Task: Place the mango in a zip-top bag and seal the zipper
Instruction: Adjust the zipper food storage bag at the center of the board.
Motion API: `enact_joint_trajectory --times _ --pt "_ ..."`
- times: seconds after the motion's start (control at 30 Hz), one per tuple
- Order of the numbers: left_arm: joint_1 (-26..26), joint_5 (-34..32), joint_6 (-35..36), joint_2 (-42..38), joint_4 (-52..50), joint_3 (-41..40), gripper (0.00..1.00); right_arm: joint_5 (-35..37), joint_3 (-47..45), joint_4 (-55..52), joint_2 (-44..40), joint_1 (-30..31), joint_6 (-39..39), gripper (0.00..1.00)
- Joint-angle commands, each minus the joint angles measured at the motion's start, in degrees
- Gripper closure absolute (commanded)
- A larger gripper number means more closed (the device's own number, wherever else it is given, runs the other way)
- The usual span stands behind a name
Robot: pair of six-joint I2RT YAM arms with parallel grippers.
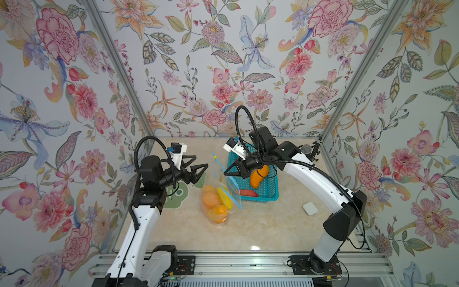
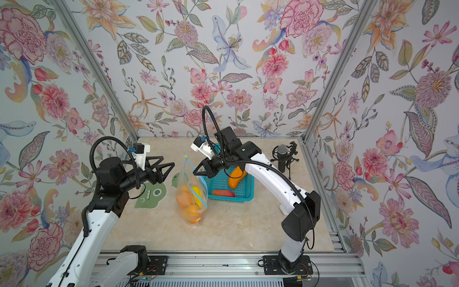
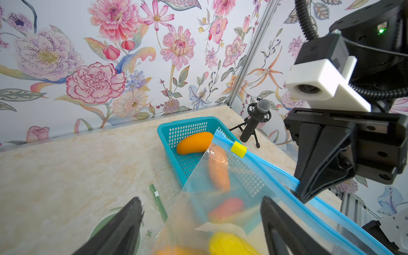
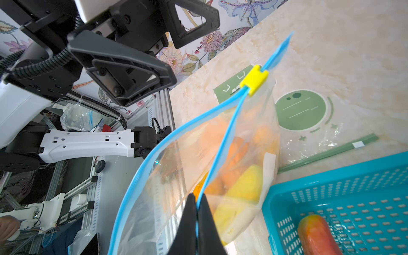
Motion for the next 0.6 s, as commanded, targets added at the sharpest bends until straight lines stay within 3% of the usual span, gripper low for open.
enact_joint_trajectory --times 0.0,0.57 --pt "0.6 7.1 0.2 0.6 6.4 0.0 0.13 -2.0 0.6 -1.2 0.5 0.0 -2.6 1.0" --pt "0.3 21.5 2.3 14.9 6.7 10.9 0.11 -6.1 1.9 -2.0 0.7 1.6 -4.5 1.0"
